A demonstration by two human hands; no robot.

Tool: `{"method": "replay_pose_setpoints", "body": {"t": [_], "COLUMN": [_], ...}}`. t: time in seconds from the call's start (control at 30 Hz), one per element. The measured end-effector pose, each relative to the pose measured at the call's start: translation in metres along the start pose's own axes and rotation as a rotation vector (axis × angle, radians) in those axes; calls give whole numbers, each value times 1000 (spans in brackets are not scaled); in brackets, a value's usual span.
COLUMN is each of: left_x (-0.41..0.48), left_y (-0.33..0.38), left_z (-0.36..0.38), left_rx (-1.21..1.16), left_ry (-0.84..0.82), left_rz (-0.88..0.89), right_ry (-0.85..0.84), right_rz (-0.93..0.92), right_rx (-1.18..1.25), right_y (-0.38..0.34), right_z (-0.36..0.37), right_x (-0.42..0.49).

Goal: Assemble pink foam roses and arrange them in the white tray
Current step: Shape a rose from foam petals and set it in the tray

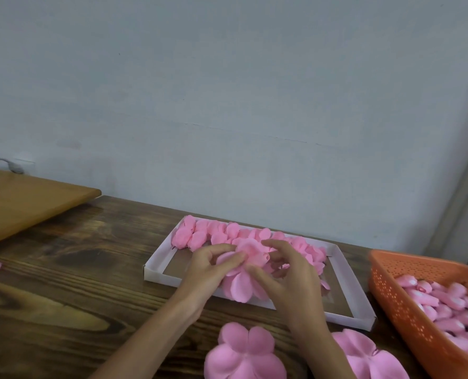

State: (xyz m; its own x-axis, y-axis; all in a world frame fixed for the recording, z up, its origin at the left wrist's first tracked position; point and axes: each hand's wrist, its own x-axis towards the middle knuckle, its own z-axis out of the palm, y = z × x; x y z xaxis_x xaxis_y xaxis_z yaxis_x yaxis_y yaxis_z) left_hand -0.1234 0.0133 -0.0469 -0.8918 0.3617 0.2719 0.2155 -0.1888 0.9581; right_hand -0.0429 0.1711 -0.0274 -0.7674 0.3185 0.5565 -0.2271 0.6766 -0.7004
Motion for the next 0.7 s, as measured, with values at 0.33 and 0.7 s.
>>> {"method": "replay_pose_setpoints", "body": {"t": [0.33,0.7], "left_x": [-6,-10], "left_y": [-1,9], "left_z": [8,12], "left_rx": [-97,-16], "left_ry": [59,98], "left_rz": [8,102], "right_ry": [-28,7], "right_rz": [10,28], "right_rx": [135,226], "right_y": [5,3], "right_z": [-1,1], "right_x": [4,4]}}
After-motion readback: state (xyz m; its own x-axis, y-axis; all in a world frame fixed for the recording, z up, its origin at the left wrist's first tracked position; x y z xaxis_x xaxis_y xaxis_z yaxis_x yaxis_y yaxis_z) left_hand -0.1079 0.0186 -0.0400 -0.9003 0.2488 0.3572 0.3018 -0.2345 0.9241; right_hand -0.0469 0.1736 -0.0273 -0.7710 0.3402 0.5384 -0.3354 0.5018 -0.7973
